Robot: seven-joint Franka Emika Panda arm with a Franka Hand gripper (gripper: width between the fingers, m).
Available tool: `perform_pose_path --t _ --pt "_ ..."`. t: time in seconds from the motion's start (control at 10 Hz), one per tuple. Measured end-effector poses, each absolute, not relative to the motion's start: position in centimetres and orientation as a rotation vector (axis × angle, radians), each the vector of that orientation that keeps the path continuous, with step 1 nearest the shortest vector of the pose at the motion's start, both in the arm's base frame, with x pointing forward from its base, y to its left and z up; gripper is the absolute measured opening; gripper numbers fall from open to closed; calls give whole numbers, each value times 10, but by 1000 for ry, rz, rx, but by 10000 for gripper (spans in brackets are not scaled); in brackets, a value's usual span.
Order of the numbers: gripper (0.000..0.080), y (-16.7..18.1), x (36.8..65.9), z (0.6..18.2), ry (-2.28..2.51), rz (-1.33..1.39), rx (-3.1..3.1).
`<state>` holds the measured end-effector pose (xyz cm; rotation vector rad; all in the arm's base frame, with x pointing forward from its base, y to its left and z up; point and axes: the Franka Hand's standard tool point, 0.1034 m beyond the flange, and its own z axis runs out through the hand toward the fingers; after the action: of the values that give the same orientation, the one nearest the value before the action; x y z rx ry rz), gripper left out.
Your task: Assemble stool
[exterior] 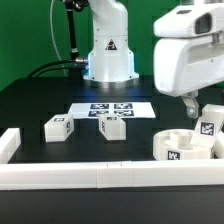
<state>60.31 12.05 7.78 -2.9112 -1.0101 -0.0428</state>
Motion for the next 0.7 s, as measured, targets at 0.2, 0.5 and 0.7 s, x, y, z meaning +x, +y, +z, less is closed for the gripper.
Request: perform_pose_path --t 0.2,0.5,0.7 --pt "649 115 606 72 -1200 -38 -2850" --pt "539 113 607 72 -1191 -39 -2854" --pt "391 112 607 72 -1094 -38 -2892"
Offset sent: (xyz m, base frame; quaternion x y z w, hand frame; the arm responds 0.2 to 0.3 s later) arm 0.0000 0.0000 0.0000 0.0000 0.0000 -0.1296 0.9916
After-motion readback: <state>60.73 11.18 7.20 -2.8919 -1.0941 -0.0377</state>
